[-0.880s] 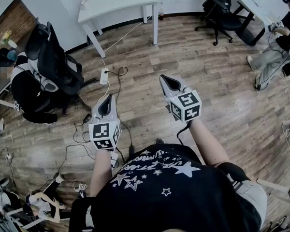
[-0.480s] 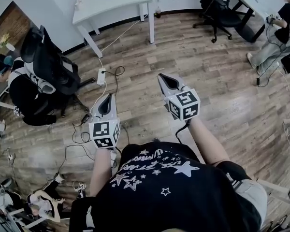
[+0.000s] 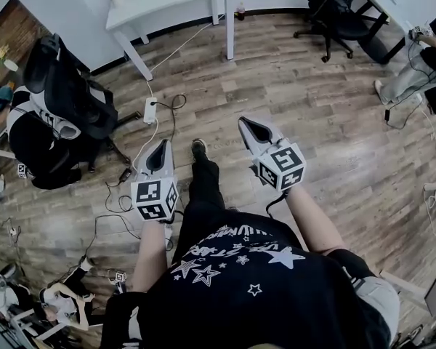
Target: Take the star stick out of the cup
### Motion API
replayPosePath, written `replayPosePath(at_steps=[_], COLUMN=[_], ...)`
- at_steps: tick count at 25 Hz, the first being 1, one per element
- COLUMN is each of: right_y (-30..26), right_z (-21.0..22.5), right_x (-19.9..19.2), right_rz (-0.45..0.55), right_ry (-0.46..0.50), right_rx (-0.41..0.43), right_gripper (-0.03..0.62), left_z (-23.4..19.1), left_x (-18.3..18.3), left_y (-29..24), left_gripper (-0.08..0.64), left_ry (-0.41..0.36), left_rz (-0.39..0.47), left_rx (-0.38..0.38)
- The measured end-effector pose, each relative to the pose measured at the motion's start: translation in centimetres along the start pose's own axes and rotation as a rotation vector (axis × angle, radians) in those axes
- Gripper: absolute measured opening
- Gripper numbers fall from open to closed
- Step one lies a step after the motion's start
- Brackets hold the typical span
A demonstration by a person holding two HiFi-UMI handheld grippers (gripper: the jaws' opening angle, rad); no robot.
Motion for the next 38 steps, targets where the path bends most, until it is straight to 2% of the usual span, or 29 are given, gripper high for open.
replayPosePath(at_steps=[6, 10, 13, 16, 23, 29, 33, 38], right_y=[-4.7, -10.0, -14.9, -20.2, -34.5, -43.3, -46.4, -49.9], right_z=[7.1, 12.5, 16.2, 19.5, 25.4, 27.7, 28.8, 29.2], right_x=[0.4, 1.7, 2.6, 2.9, 6.0, 9.0, 9.4, 10.2], right_rz=[-0.035, -0.037, -0.060, -0.088, -0.120, -0.124, -0.133, -0.132], right_ry=[-0.016, -0.038, -0.040, -0.083, -0.104, -0.101, -0.098, -0.078], right_rx=[-0.075, -0.127, -0.136, -0.150, -0.114, -0.080, -0.068, -0.013], right_gripper=[0.015, 0.016, 0.015, 0.016, 0.017, 0.017, 0.017, 0.016], left_z=[-0.8, -2.5, -4.8, -7.4, -14.2, -19.8, -21.4, -23.4], left_x=[1.5, 2.8, 4.4, 5.7, 10.0, 11.3, 11.7, 11.8], left_y=[-8.6, -16.1, -22.1, -27.9, -39.1, -44.5, -46.3, -47.6], left_gripper=[0.002, 0.002, 0.002, 0.002, 0.002, 0.002, 0.002, 0.002], left_ry=[0.004, -0.005, 0.011, 0.016, -0.008, 0.033, 0.036, 0.056], left_rz=[0.001, -0.016, -0.024, -0.056, -0.061, -0.092, -0.092, -0.101], left_rx=[-0.053, -0.095, -0.107, -0.110, -0.107, -0.071, -0.059, -0.021])
Point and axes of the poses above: the fingertips, and each gripper's own axes: y backward along the fingers, z to its right, x out of its top, the point moved 2 cm from there along y, backward along the fingers, and after that the axes turned 7 degrees about x, right-handed, at the moved point
